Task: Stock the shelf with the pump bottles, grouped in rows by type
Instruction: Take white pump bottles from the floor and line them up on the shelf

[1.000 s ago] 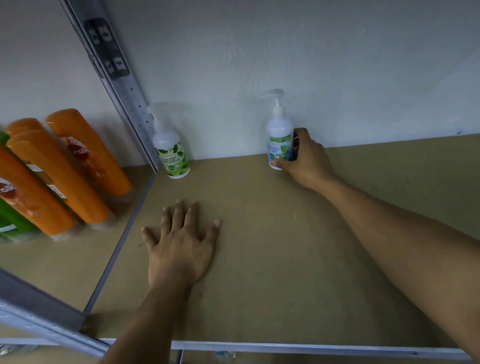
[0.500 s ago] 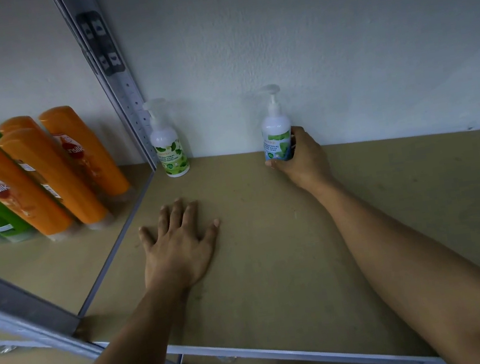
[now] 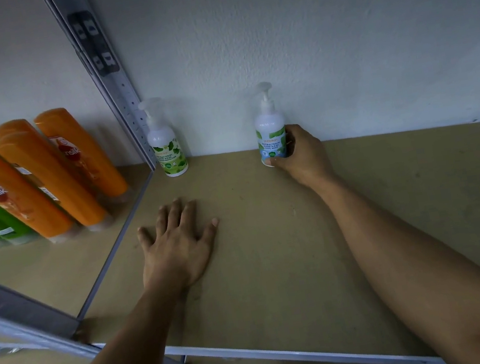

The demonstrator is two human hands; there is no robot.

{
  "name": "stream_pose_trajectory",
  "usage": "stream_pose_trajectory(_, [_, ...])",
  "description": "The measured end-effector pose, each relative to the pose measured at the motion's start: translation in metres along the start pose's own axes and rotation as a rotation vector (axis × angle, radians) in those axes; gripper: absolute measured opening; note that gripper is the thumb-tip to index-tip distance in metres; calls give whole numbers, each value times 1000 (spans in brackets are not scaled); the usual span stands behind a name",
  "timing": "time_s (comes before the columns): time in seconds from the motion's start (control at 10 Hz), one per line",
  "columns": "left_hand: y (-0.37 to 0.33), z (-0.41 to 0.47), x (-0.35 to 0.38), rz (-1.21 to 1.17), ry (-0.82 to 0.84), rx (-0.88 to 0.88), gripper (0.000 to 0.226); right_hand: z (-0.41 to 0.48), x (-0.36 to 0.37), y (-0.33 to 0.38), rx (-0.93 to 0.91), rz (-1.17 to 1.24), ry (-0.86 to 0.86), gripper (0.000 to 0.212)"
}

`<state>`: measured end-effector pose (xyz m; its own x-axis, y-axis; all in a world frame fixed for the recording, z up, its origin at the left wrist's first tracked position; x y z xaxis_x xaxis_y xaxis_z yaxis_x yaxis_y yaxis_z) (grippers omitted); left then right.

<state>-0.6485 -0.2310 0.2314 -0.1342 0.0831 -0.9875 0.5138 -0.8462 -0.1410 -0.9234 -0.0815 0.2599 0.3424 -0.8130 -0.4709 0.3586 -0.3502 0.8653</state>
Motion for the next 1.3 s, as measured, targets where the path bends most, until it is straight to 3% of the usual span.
stream_pose_trajectory(0.3, [1,1,1,15,0,-6,83,1,-1,-5,2,28,-1,49])
stream_pose_trajectory(1.3, [1,0,2,12,11,1,84,-1,-1,-5,-26,-8,-8,49])
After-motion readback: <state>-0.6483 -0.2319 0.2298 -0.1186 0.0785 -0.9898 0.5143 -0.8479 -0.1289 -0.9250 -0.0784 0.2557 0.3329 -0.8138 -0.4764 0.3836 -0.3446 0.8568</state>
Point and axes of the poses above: each hand's wrist, its own z-axis towards the middle knuckle, its own x-axis out of the palm, y = z × x, the point moved 8 cm from there along z, towards the middle knuckle, and after that the axes turned 9 degrees about x, right-handed, at the moved point
